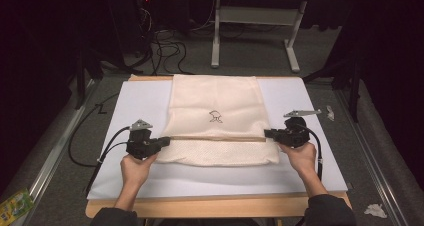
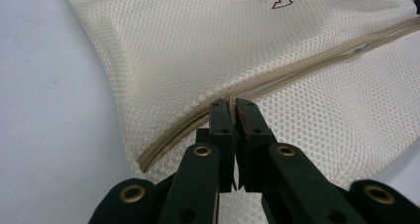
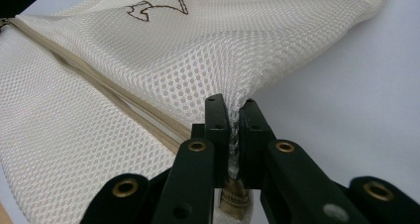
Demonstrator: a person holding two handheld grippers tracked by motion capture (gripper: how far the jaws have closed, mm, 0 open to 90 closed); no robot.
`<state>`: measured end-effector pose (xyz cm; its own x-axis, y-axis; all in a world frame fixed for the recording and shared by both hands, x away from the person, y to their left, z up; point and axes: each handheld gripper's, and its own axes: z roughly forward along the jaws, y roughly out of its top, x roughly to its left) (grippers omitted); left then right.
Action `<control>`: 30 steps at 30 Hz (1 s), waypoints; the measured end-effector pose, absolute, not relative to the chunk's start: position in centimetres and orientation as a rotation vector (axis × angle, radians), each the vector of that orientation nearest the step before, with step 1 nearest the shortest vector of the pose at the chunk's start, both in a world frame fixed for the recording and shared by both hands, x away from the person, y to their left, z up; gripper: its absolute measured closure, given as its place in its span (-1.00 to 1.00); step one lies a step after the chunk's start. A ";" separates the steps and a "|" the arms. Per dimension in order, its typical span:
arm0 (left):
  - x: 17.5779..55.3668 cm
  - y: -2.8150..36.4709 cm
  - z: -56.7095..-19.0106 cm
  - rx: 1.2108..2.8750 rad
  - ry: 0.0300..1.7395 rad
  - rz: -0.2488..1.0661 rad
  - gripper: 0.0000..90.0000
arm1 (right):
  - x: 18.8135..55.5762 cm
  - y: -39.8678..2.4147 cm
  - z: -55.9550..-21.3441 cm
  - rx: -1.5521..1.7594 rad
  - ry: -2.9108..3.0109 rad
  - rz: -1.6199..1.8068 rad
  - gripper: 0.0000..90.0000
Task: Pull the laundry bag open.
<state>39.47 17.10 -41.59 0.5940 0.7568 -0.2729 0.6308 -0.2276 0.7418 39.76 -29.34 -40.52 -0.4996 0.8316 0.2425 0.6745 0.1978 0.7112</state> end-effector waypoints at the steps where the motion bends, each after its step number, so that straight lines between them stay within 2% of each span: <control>1: 39.5 17.1 -41.6 1.942 1.107 0.181 0.94 | 39.7 -29.4 -40.5 1.455 2.272 1.184 0.93; 30: 39.6 18.9 -41.3 1.911 1.146 0.203 0.94 | 40.1 -29.8 -40.5 1.461 2.259 1.172 0.93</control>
